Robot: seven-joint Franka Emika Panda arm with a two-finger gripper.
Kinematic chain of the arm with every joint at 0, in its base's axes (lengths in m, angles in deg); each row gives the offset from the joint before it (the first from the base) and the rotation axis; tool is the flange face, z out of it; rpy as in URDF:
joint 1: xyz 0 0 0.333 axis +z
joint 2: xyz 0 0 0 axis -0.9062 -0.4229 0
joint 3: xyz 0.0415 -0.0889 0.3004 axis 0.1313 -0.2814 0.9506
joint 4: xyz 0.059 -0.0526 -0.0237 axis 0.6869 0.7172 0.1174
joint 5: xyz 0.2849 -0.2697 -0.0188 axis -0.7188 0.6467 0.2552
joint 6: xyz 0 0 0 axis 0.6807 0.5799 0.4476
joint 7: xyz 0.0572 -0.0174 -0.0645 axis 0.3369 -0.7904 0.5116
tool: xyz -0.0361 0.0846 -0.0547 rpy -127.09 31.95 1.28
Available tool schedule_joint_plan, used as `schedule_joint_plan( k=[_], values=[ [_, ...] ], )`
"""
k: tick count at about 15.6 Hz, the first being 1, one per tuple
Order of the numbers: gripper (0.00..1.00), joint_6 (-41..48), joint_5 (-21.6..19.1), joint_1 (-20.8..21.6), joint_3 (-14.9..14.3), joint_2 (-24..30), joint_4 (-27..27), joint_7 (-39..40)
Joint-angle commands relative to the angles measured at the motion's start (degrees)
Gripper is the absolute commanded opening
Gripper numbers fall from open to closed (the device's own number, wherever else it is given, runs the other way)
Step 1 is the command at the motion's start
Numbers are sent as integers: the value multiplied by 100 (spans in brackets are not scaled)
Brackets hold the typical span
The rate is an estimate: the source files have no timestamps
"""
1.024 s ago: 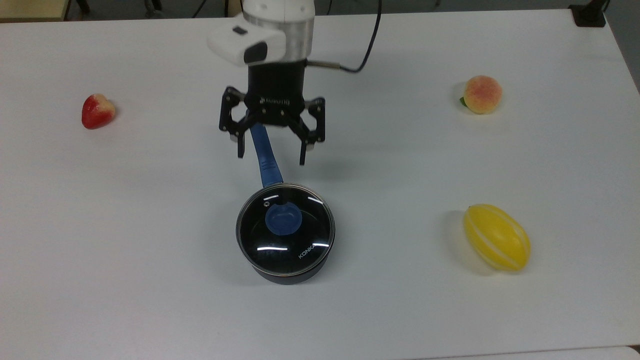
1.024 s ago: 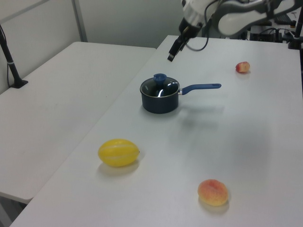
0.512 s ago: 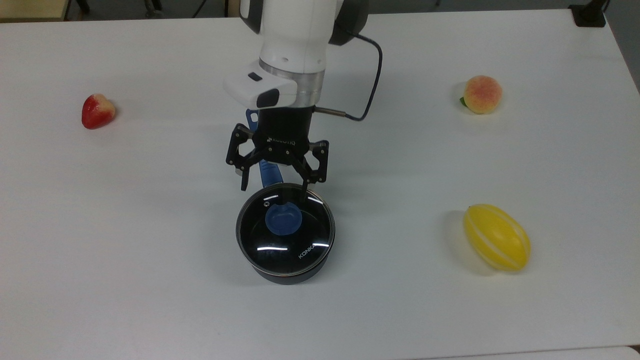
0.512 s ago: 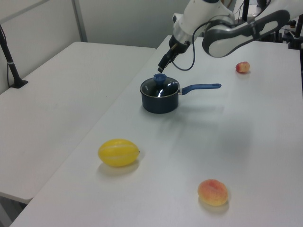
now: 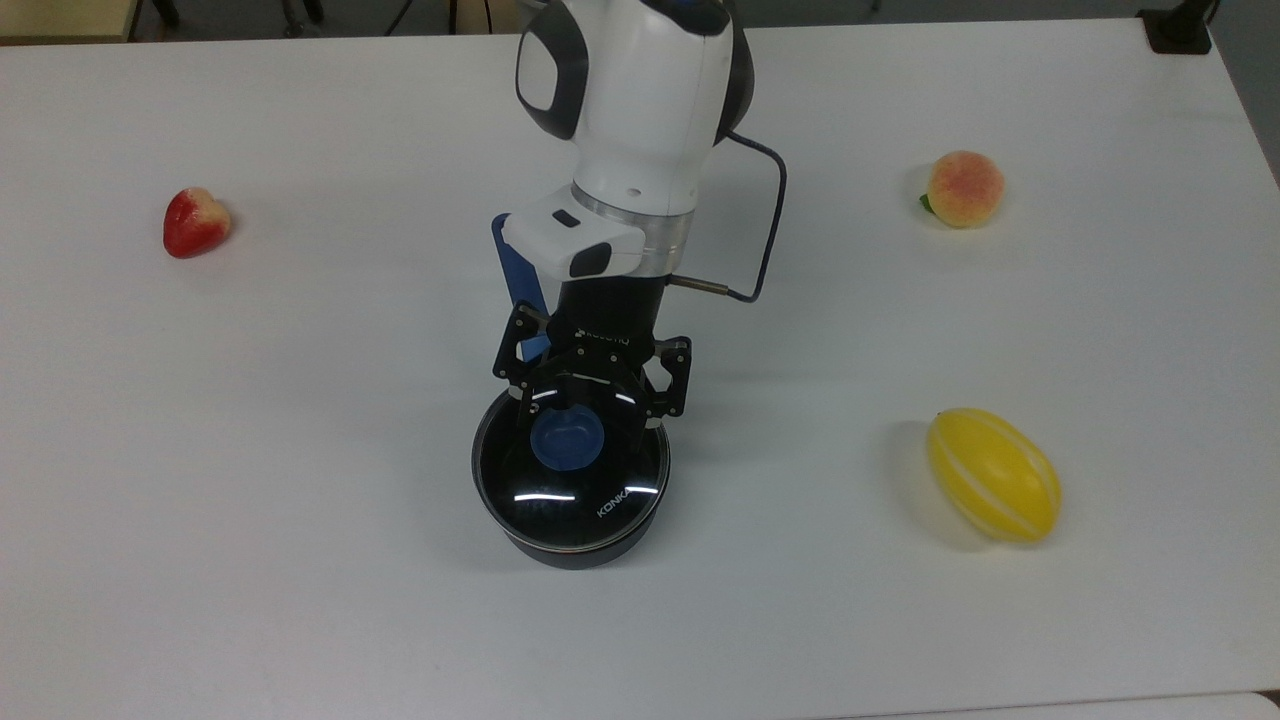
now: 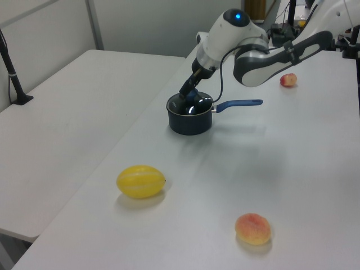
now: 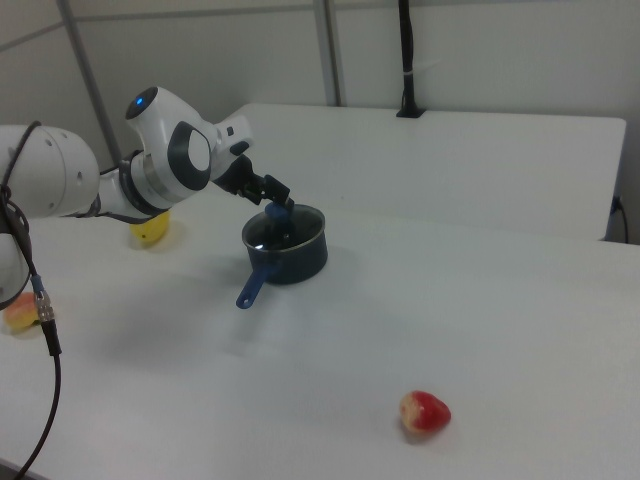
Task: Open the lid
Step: 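Close the gripper on the blue knob of the glass lid, then lift the glass lid up off the saucepan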
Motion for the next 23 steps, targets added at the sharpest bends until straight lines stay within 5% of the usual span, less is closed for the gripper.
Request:
schedule_joint_plan(
  k=[1, 10, 12, 16, 18, 23],
  values=[
    [100, -77, 402, 22, -43, -124, -135, -214],
    [98, -59, 737, 4, -61, -221, -135, -223],
    [82, -68, 737, 4, -61, -221, -126, -214],
    [24, -68, 711, 4, -52, -212, -126, -222],
    [6, -59, 702, 4, -52, -204, -126, -223],
    [1, -51, 684, 13, -43, -142, -109, -214]
  ],
)
